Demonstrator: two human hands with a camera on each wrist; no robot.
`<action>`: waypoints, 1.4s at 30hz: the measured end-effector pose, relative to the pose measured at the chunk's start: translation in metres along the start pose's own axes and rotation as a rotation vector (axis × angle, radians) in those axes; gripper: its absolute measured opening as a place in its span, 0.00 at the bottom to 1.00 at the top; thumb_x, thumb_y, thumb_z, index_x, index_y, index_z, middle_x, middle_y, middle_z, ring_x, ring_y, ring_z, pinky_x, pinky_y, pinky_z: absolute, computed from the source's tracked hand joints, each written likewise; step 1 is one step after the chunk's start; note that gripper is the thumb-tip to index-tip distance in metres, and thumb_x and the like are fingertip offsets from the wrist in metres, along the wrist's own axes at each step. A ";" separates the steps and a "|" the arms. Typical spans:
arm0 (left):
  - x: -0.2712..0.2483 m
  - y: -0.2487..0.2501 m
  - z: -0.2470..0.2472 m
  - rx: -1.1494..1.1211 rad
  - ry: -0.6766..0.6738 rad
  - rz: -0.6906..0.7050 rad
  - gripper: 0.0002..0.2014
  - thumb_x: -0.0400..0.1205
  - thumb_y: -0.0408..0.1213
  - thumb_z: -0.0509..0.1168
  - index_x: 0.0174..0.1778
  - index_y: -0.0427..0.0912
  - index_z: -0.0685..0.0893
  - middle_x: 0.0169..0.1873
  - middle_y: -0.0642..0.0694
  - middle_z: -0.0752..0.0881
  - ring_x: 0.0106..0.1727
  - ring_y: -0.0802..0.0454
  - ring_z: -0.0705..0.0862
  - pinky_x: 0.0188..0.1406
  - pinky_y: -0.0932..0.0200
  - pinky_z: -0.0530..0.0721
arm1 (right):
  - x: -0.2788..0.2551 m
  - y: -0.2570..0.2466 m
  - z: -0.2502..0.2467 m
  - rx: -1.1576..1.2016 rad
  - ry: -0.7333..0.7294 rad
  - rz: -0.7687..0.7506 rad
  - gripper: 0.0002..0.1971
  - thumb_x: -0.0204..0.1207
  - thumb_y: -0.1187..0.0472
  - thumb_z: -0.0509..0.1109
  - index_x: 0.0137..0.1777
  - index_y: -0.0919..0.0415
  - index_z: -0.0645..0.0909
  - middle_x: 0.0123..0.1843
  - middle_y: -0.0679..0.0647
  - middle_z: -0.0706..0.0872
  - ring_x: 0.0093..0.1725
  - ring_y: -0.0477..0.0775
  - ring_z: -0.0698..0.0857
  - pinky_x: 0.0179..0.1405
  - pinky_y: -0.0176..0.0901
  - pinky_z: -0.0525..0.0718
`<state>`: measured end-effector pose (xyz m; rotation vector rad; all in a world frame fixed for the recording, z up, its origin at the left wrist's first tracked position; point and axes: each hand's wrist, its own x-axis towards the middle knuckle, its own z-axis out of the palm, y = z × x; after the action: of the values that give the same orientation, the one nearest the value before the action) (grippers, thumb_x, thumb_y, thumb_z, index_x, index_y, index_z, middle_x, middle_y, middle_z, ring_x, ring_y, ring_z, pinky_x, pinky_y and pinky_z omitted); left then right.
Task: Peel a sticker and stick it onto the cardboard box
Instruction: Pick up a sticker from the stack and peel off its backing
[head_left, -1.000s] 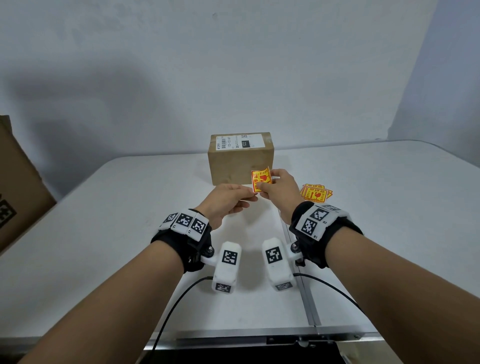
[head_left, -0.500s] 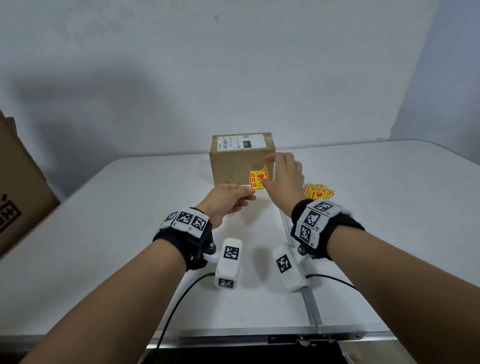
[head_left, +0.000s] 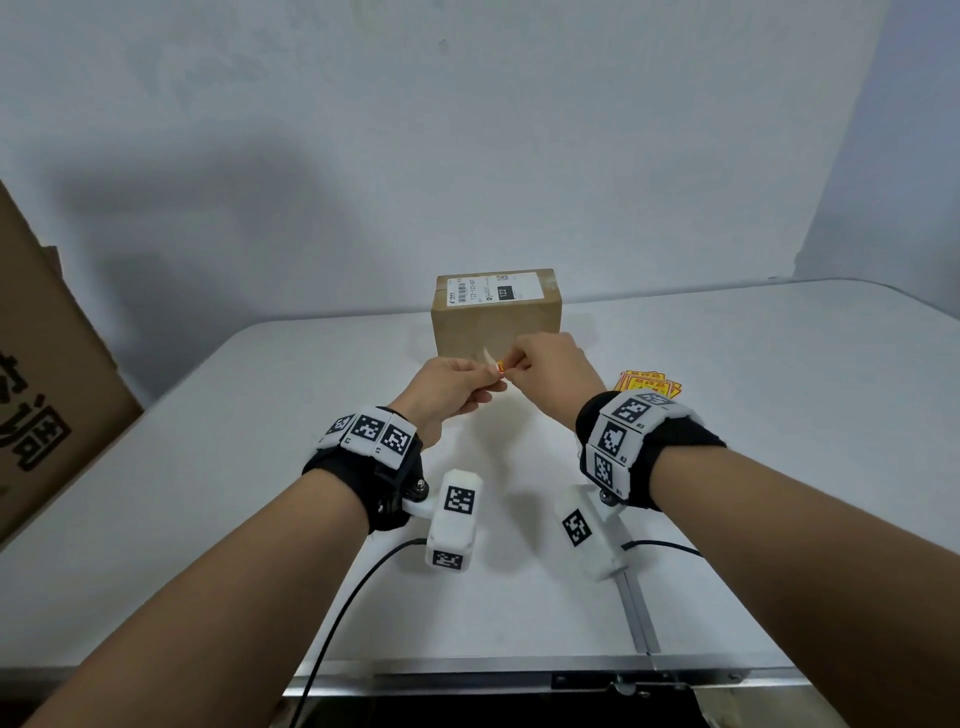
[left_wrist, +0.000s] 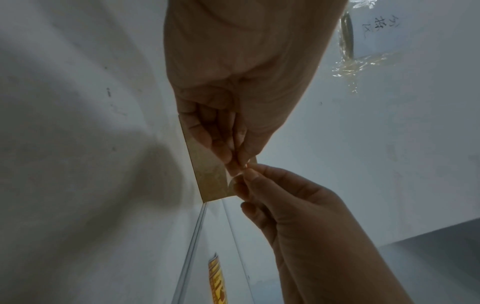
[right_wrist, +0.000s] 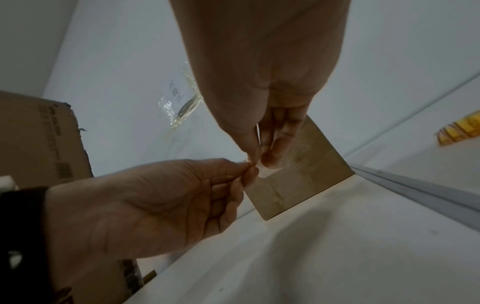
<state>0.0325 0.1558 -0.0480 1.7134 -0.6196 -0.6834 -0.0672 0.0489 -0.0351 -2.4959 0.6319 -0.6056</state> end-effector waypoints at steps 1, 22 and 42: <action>0.000 0.001 -0.001 0.015 0.002 0.009 0.09 0.81 0.41 0.69 0.51 0.39 0.89 0.41 0.50 0.90 0.37 0.59 0.80 0.43 0.67 0.78 | -0.001 -0.001 0.000 0.028 0.004 -0.001 0.09 0.76 0.62 0.66 0.49 0.62 0.88 0.51 0.57 0.89 0.54 0.56 0.85 0.52 0.47 0.84; -0.017 0.023 -0.002 0.381 0.150 0.120 0.07 0.78 0.36 0.68 0.45 0.40 0.90 0.40 0.47 0.92 0.36 0.57 0.83 0.34 0.66 0.76 | -0.007 -0.010 0.002 0.026 -0.011 -0.032 0.10 0.77 0.59 0.65 0.45 0.58 0.88 0.49 0.55 0.90 0.52 0.56 0.86 0.52 0.49 0.86; -0.021 0.018 -0.002 0.137 0.023 0.080 0.07 0.80 0.37 0.69 0.49 0.39 0.89 0.42 0.46 0.91 0.36 0.58 0.82 0.41 0.66 0.78 | -0.013 0.006 0.004 0.379 0.087 0.026 0.05 0.71 0.65 0.73 0.44 0.62 0.89 0.40 0.53 0.91 0.43 0.51 0.89 0.52 0.46 0.88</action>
<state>0.0181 0.1677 -0.0272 1.8102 -0.7285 -0.5748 -0.0772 0.0523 -0.0451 -2.1149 0.5246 -0.7514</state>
